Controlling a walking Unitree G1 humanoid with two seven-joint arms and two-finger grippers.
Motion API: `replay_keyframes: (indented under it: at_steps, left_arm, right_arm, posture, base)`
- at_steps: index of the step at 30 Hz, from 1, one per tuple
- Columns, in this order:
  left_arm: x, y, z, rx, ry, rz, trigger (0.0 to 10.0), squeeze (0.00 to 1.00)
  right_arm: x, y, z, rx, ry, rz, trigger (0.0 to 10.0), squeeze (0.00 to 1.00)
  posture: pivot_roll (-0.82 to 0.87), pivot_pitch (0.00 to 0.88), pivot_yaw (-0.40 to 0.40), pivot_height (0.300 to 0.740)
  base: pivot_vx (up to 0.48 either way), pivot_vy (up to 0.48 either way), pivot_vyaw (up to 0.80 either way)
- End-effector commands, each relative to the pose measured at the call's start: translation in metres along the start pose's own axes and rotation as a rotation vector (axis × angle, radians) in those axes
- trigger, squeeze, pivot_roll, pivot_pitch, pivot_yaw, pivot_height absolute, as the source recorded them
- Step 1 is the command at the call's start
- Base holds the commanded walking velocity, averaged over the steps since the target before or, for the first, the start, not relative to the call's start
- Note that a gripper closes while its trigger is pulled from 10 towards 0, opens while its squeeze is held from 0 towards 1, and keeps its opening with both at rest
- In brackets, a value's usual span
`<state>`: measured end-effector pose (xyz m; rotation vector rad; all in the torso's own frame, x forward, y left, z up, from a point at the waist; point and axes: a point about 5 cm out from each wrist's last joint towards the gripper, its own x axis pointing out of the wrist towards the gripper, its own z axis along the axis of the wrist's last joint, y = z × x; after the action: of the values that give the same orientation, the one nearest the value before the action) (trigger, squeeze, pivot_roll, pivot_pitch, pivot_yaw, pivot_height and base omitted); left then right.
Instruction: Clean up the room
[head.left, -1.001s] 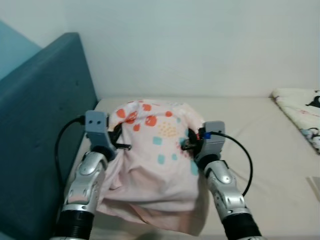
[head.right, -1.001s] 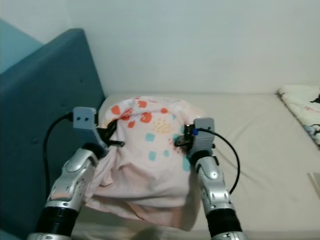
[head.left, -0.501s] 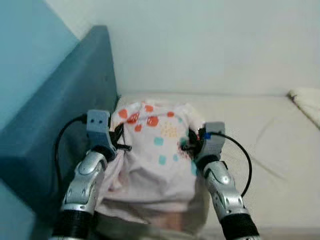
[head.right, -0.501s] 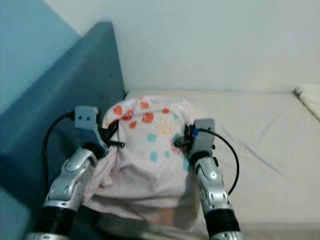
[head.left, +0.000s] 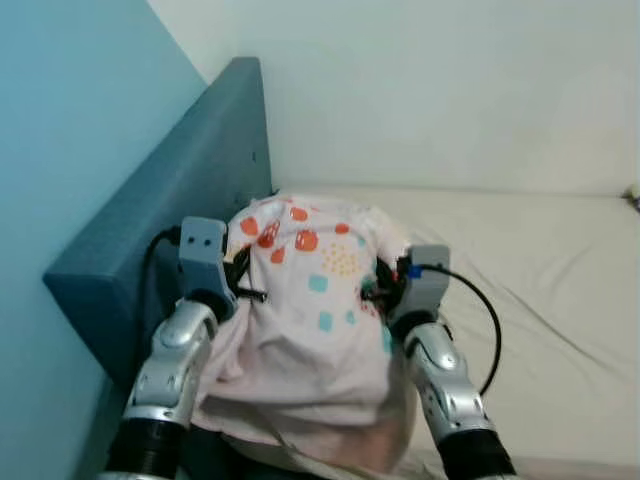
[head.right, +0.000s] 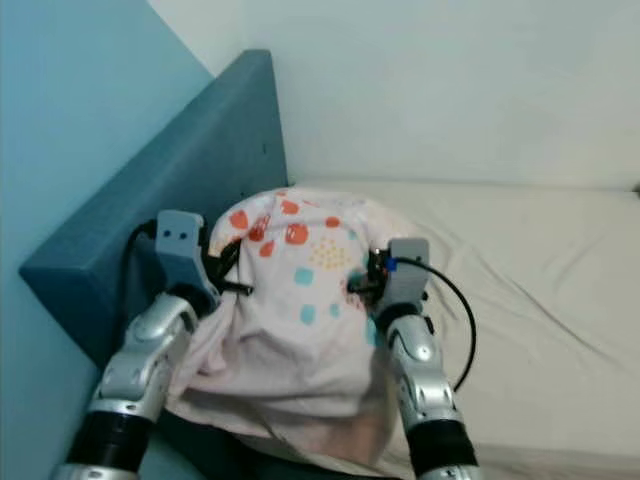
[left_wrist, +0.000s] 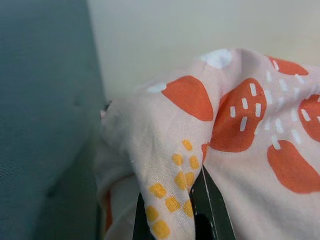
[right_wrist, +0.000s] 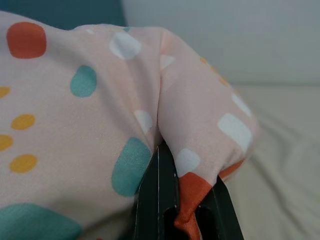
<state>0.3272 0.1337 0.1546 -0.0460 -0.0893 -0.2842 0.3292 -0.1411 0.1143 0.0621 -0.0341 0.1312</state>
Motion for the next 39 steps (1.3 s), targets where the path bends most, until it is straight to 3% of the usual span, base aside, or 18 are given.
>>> replay_keyframes:
  at_steps: [1,13,17,27,33,36,39]
  left_arm:
    - [0.005,-0.010,0.012,0.012,-0.045,-0.044,10.0,0.00]
    - [0.007,-0.009,0.007,-0.002,-0.024,-0.020,10.0,0.00]
    - [0.006,-0.013,0.005,0.008,-0.026,-0.015,10.0,0.00]
    - [0.003,-0.018,-0.003,0.049,0.005,-0.016,10.0,0.00]
    - [0.007,-0.021,-0.007,0.055,0.023,-0.016,10.0,0.00]
    - [0.014,-0.015,-0.011,0.061,0.055,0.057,10.0,0.00]
    - [0.016,-0.016,-0.011,0.066,0.060,0.061,10.0,0.00]
  right_arm:
    - [0.003,0.005,0.014,-0.005,-0.076,0.018,10.0,0.00]
    - [0.005,0.004,0.016,-0.022,-0.072,0.021,10.0,0.00]
    - [0.004,0.004,0.017,-0.064,-0.068,0.038,10.0,0.00]
    - [0.004,-0.002,0.012,-0.048,-0.039,0.031,10.0,0.00]
    - [0.009,-0.006,0.008,-0.083,0.000,0.030,10.0,0.00]
    - [0.021,-0.006,0.016,-0.087,-0.002,0.038,10.0,0.00]
    - [0.025,-0.004,0.020,-0.082,-0.009,0.044,10.0,0.00]
  posture:
    - [0.04,0.000,0.013,0.721]
    - [0.03,0.000,0.004,0.721]
    - [0.03,0.000,-0.011,0.721]
    - [0.03,0.000,-0.031,0.721]
    - [0.02,0.000,-0.031,0.721]
    - [0.01,0.027,-0.020,0.721]
    - [0.01,0.052,-0.016,0.721]
  base:
    - [0.000,0.000,0.00]
    - [0.000,0.000,0.00]
    - [0.000,0.000,0.00]
    - [0.000,0.000,0.00]
    - [0.000,0.000,0.00]
    - [0.000,0.000,0.00]
    - [0.000,0.000,0.00]
